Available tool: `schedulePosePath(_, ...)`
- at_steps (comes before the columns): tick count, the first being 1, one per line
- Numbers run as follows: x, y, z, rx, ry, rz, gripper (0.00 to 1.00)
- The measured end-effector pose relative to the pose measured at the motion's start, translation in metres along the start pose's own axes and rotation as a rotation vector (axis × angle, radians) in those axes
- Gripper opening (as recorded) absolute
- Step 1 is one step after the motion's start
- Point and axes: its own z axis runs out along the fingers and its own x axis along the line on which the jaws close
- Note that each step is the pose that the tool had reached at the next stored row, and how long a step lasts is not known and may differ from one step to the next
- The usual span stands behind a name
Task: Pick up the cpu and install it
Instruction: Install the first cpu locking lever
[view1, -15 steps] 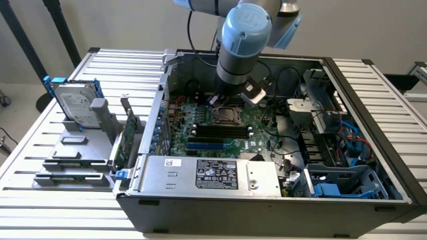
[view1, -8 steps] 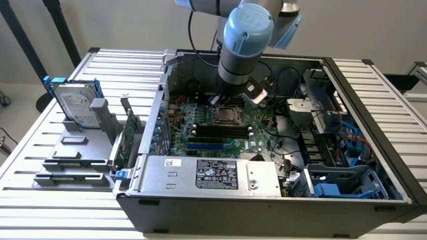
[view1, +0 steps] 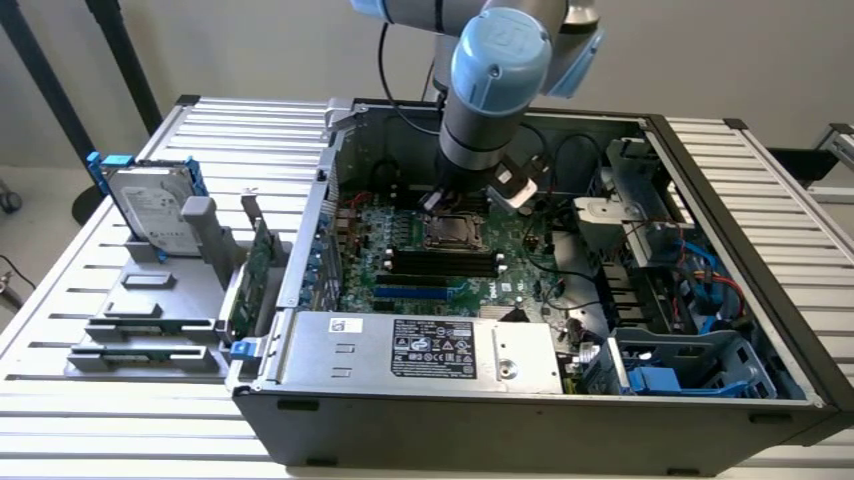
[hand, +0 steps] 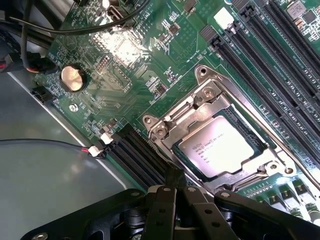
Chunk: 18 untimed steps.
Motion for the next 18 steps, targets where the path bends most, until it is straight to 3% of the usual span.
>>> schedulePosePath(8,0.0016,0.0017,0.0002,-0.0031,-0.0031,0.0,0.11)
schedulePosePath(18,-0.0007,-0.0007,0.0001,-0.0029,-0.0036,0.0,0.11)
